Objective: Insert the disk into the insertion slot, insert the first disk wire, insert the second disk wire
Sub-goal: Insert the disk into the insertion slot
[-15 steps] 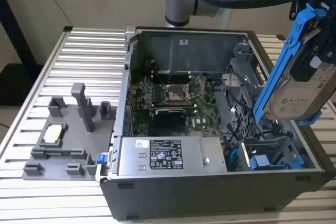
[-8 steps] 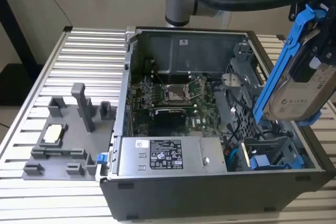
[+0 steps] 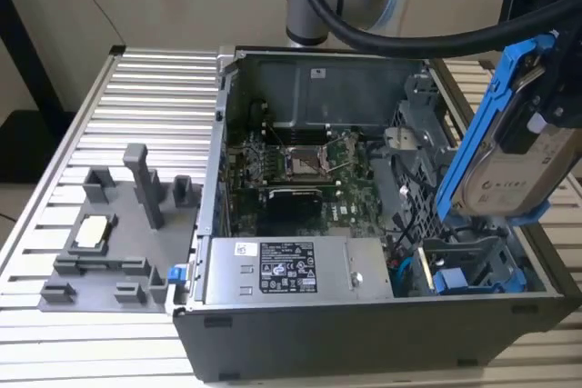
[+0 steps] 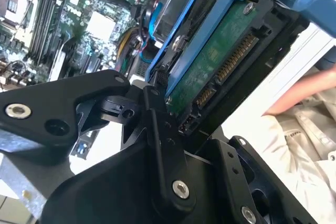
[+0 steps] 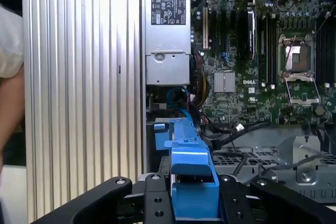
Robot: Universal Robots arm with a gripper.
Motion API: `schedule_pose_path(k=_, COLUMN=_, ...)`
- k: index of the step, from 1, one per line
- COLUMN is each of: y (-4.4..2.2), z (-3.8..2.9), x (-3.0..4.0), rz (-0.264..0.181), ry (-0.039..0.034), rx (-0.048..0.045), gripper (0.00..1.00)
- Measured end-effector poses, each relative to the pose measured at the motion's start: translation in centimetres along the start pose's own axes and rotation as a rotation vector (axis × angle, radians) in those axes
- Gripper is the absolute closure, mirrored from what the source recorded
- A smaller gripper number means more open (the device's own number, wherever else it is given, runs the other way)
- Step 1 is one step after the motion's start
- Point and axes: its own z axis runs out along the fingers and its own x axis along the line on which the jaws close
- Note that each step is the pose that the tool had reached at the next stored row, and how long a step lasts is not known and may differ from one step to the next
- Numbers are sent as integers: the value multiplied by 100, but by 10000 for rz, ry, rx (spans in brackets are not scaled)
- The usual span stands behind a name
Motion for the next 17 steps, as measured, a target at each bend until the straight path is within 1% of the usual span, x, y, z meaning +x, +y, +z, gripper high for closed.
schedule_pose_path(k=17, y=-31, z=212, x=-1, rz=0, ry=1, rx=0, gripper=67)
